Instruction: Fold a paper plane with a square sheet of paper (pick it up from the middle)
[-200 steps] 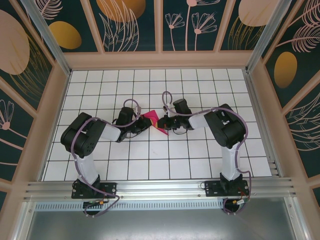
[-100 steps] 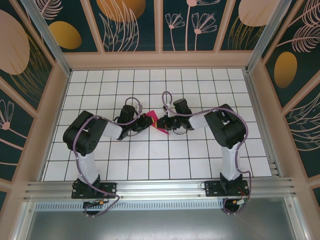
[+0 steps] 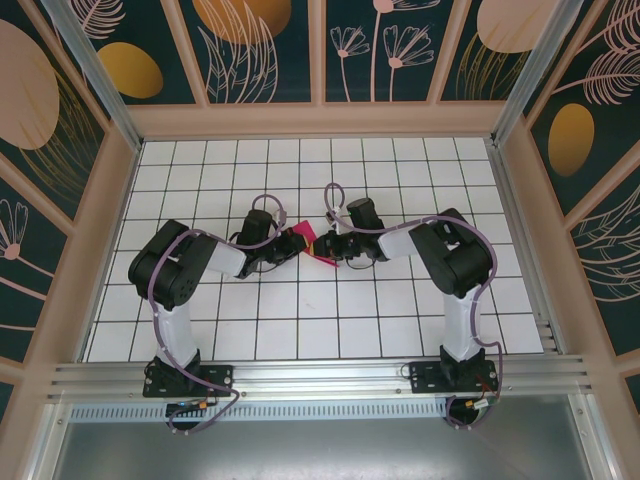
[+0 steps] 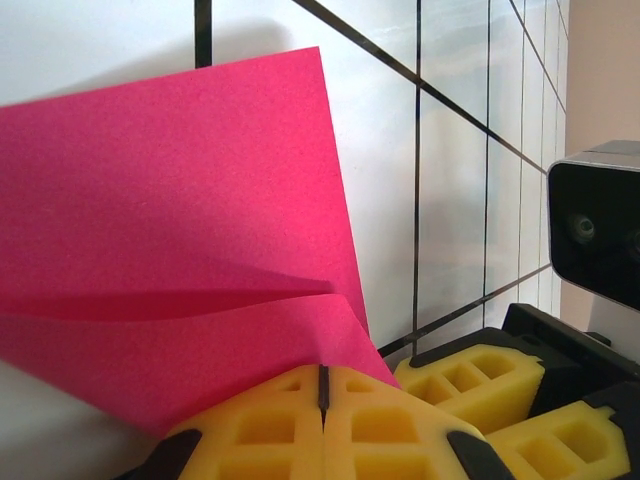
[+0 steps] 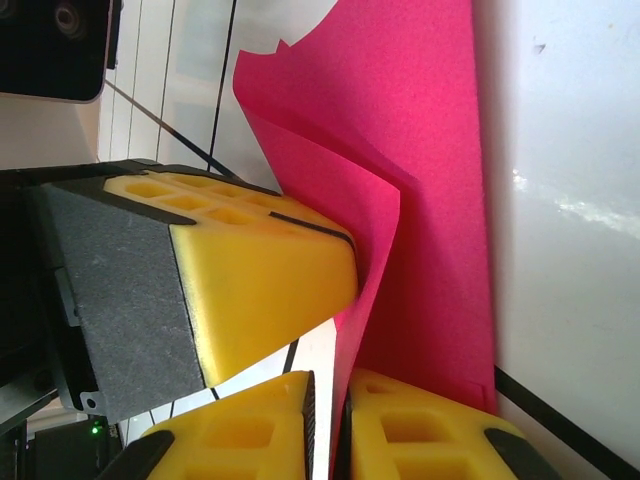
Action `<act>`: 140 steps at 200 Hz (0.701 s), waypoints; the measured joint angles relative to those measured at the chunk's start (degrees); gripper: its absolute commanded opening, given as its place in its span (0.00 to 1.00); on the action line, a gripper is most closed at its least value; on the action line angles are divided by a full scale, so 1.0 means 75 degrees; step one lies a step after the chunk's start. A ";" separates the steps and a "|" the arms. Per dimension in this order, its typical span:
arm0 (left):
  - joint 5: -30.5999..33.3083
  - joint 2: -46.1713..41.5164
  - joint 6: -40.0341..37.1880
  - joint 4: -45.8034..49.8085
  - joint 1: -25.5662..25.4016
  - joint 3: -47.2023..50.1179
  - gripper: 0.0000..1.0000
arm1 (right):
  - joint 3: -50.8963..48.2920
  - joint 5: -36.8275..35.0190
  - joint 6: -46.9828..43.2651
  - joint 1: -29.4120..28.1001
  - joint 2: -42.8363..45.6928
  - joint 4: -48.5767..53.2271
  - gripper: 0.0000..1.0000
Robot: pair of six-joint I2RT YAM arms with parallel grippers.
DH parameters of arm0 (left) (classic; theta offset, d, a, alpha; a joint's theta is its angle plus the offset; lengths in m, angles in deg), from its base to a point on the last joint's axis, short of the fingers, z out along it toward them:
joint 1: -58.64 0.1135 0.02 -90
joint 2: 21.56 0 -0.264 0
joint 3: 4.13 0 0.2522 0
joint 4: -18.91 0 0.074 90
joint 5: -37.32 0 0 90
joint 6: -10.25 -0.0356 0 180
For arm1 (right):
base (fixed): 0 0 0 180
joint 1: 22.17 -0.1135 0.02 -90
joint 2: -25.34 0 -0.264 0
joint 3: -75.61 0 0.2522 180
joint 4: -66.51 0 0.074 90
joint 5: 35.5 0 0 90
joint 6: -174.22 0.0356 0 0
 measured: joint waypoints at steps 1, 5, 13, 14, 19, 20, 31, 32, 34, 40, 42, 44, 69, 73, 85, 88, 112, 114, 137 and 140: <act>0.0000 0.0000 0.0000 0.0003 0.0000 0.0000 0.00 | 0.0000 0.0000 0.0000 0.0000 0.0006 0.0006 0.20; 0.0003 0.0000 -0.0003 0.0015 0.0000 -0.0006 0.00 | 0.0000 -0.0017 0.0003 0.0000 0.0023 0.0026 0.21; 0.0003 0.0000 -0.0020 0.0032 -0.0003 -0.0015 0.00 | 0.0000 -0.0032 0.0000 0.0000 0.0076 0.0105 0.22; 0.0003 0.0000 -0.0023 0.0035 -0.0003 -0.0017 0.00 | 0.0000 -0.0032 0.0000 0.0000 0.0082 0.0111 0.22; 0.0006 0.0000 -0.0026 0.0052 -0.0017 -0.0026 0.00 | 0.0000 -0.0055 0.0000 0.0003 0.0122 0.0189 0.23; 0.0006 0.0000 -0.0026 0.0058 -0.0017 -0.0026 0.00 | 0.0000 -0.0061 -0.0003 0.0003 0.0134 0.0213 0.23; 0.0020 0.0000 -0.0029 0.0082 -0.0023 -0.0038 0.00 | 0.0000 -0.0087 -0.0003 0.0009 0.0230 0.0399 0.23; 0.0020 0.0000 -0.0029 0.0082 -0.0023 -0.0038 0.00 | 0.0000 -0.0090 -0.0003 0.0009 0.0233 0.0414 0.23; 0.0023 0.0000 -0.0029 0.0085 -0.0023 -0.0041 0.00 | 0.0000 -0.0087 0.0000 0.0009 0.0254 0.0452 0.24; 0.0026 0.0000 -0.0029 0.0099 -0.0023 -0.0047 0.00 | 0.0000 -0.0087 -0.0003 0.0017 0.0315 0.0571 0.24; 0.0026 0.0000 -0.0029 0.0105 -0.0026 -0.0050 0.00 | 0.0000 -0.0087 -0.0003 0.0020 0.0326 0.0586 0.24; 0.0026 0.0000 -0.0029 0.0105 -0.0029 -0.0050 0.00 | 0.0000 -0.0087 -0.0006 0.0020 0.0344 0.0627 0.24; 0.0026 0.0000 -0.0032 0.0140 -0.0029 -0.0067 0.00 | 0.0000 -0.0122 -0.0082 0.0038 0.0533 0.1017 0.23; 0.0026 0.0000 -0.0032 0.0149 -0.0029 -0.0070 0.00 | 0.0003 -0.0146 -0.0090 0.0038 0.0551 0.1067 0.23; 0.0026 0.0000 -0.0032 0.0157 -0.0029 -0.0076 0.00 | 0.0003 -0.0178 -0.0122 0.0038 0.0565 0.1212 0.21; 0.0026 0.0000 -0.0032 0.0157 -0.0029 -0.0076 0.00 | 0.0003 -0.0198 -0.0119 0.0038 0.0565 0.1259 0.20; 0.0023 0.0000 -0.0032 0.0157 -0.0029 -0.0076 0.00 | 0.0003 -0.0236 -0.0160 0.0044 0.0565 0.1515 0.16; 0.0020 0.0000 -0.0032 0.0157 -0.0029 -0.0076 0.00 | 0.0003 -0.0239 -0.0157 0.0044 0.0565 0.1539 0.16; -0.0003 0.0000 -0.0029 0.0157 -0.0029 -0.0076 0.00 | 0.0003 -0.0262 -0.0178 0.0044 0.0565 0.1649 0.09; -0.0003 0.0000 -0.0032 0.0157 -0.0029 -0.0076 0.00 | 0.0003 -0.0265 -0.0175 0.0044 0.0565 0.1652 0.09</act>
